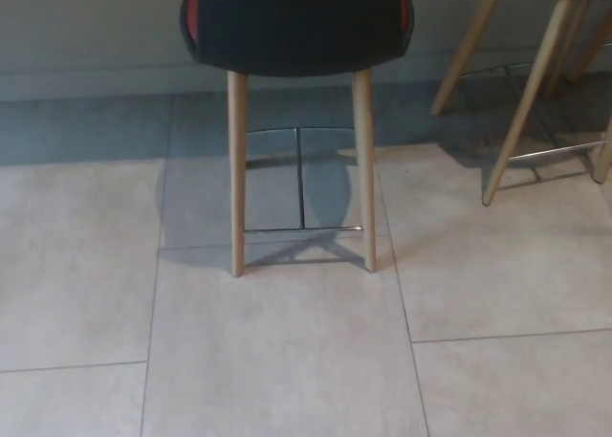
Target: The robot walks towards a chair and uses both its hands to grab it and push it away from itself
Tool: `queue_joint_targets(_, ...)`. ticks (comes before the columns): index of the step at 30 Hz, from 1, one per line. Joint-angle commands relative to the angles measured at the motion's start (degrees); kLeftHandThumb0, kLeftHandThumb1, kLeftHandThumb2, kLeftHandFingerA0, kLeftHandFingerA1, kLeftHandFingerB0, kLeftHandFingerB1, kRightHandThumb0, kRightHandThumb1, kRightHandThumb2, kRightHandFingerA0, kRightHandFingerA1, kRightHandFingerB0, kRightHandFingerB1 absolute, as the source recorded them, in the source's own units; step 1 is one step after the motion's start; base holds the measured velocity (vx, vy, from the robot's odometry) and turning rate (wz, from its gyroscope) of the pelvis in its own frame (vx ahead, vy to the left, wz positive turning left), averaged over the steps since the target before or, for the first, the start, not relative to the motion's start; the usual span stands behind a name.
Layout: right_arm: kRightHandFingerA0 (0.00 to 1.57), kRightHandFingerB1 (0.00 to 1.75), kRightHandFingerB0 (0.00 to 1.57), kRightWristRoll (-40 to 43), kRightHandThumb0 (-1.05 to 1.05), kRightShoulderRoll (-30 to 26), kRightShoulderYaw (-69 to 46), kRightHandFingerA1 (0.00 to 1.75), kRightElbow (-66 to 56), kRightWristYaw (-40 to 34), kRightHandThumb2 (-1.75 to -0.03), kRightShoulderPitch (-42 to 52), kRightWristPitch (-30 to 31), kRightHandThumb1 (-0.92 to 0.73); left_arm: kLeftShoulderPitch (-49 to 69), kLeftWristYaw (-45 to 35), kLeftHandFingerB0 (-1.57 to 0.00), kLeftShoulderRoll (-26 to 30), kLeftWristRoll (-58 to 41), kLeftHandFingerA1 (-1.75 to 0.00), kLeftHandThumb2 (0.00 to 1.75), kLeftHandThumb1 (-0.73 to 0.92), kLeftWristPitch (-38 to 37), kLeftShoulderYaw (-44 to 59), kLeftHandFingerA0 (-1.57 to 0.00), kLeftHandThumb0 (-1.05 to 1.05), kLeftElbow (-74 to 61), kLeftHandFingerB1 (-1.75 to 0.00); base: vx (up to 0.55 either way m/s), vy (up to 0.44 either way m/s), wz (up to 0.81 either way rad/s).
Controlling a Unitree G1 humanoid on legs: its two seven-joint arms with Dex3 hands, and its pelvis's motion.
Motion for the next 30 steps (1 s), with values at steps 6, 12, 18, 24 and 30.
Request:
queue_joint_targets(6, 0.04, 0.29, 0.00, 2.02, -0.68, -1.42, -1.12, 0.56, 3.50, 2.03, -0.84, -1.23, -8.56, -0.40, -1.01, 0.01, -0.19, 1.42, -2.08, -0.40, 0.56, 0.50, -5.86, 0.70, -0.13, -0.51, 1.77, -0.29, 0.00, 0.000, 0.00)
queue_joint_targets(12, 0.03, 0.32, 0.04, 3.22, -0.71, -0.92, -2.35, 0.56, 4.53, 2.88, -0.79, -1.85, -8.88, -0.40, -1.18, -0.67, -0.10, 1.31, -2.78, -0.44, 0.68, 0.40, -5.93, 0.92, -0.12, -0.54, 2.47, -0.36, 0.00, 0.000, 0.00)
queue_joint_targets(18, 0.08, 0.31, 0.03, 1.56, -0.72, -1.16, -1.30, 0.60, 5.70, 1.47, -0.56, -2.14, -9.68, -0.51, -0.40, -1.59, -0.13, 1.16, -3.50, -0.38, 0.57, 0.50, -6.21, 1.27, -0.16, -0.49, 2.41, -0.28, 0.00, 0.000, 0.00)
queue_joint_targets(24, 0.01, 0.28, 0.07, 3.48, -0.72, -0.90, -2.78, 0.56, 4.68, 3.35, -0.60, -2.00, -10.13, -0.45, -0.59, -1.33, -0.14, 1.54, -3.22, -0.38, 0.57, 0.51, -6.01, 0.70, -0.17, -0.49, 2.08, -0.28, 0.00, 0.000, 0.00)
queue_joint_targets(30, 0.18, 0.31, 0.03, 1.91, -0.73, -1.13, -1.36, 0.59, 3.94, 0.83, -0.83, -2.75, -9.33, -0.46, -1.56, -1.47, -0.05, 2.05, -3.35, -0.53, 0.90, 0.34, -6.32, 0.50, -0.07, -0.30, 3.04, -0.50, 0.01, -0.022, 0.08)
